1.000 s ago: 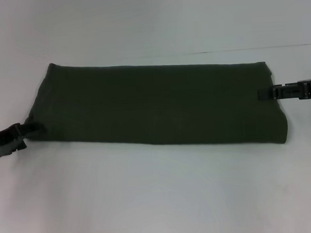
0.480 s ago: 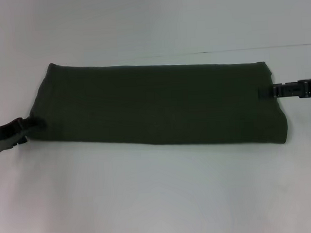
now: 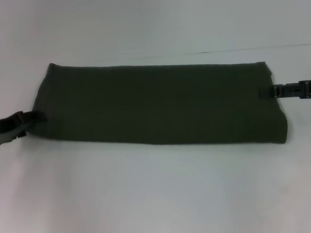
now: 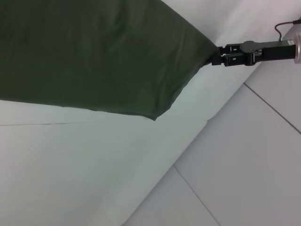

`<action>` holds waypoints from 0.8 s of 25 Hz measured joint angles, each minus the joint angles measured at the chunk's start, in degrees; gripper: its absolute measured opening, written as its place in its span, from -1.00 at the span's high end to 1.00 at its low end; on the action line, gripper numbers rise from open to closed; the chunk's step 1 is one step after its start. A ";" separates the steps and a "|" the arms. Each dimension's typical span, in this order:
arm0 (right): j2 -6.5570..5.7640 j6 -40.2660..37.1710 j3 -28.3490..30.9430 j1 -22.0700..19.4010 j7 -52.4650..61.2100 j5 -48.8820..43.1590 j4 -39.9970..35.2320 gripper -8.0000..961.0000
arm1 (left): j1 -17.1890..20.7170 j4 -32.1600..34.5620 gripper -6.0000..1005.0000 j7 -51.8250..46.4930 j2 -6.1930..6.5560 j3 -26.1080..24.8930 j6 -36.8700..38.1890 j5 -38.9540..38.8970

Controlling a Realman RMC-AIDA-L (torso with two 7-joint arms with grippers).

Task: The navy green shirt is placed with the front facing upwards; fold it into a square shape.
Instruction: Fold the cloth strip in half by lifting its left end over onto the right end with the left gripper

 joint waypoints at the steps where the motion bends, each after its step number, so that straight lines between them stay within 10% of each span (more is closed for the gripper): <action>1: 0.02 -0.01 0.02 0.00 0.00 0.00 0.00 -0.51 | -0.01 0.00 -0.57 0.02 0.00 0.00 0.00 0.00; 13: 0.10 0.43 0.04 0.07 0.00 0.04 0.00 -0.50 | 0.00 -0.13 -0.56 0.69 0.00 0.05 -0.31 0.00; 20: 0.08 0.44 0.13 0.18 0.00 0.04 0.00 -0.49 | 0.00 0.18 -0.16 2.40 -0.12 1.09 -1.34 0.00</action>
